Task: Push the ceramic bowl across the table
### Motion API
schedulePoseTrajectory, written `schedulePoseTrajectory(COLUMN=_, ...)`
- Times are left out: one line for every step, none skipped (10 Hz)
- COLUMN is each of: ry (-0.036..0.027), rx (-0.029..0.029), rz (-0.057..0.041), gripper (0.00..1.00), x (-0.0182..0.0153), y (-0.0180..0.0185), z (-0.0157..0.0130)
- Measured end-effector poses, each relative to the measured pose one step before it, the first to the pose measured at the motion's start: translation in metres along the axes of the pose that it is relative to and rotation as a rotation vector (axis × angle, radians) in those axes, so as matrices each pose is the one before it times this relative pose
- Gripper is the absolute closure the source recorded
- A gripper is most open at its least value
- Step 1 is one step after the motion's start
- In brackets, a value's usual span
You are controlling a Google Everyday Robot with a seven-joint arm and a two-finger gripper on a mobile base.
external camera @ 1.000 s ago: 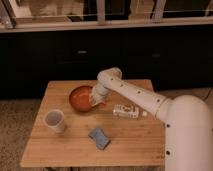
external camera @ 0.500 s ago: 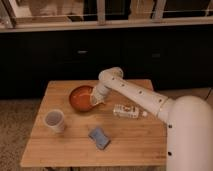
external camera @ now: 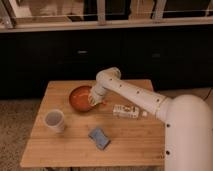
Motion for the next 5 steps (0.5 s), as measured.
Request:
schedulePoseTrajectory(ry=0.00797, rx=-0.0046, rz=-0.01845, gripper=1.0, x=-0.00534, y=-0.00245, z=0.00469)
schedulePoseTrajectory(ry=0.00762, rx=-0.00454, rz=-0.01676, gripper=1.0, x=-0.00393, y=-0.0009, z=0.00444)
schedulePoseTrajectory(ry=0.00692, rx=-0.00447, rz=-0.00981, gripper=1.0, x=-0.00161, y=-0.00014, z=0.0027)
schedulePoseTrajectory(ry=0.00612, rx=-0.00857, rz=-0.01126, gripper=1.0, x=-0.00191, y=0.00027, z=0.003)
schedulePoseTrajectory(ry=0.00681, rx=-0.01529, rz=-0.0162, gripper=1.0, x=-0.00343, y=-0.00051, z=0.00495)
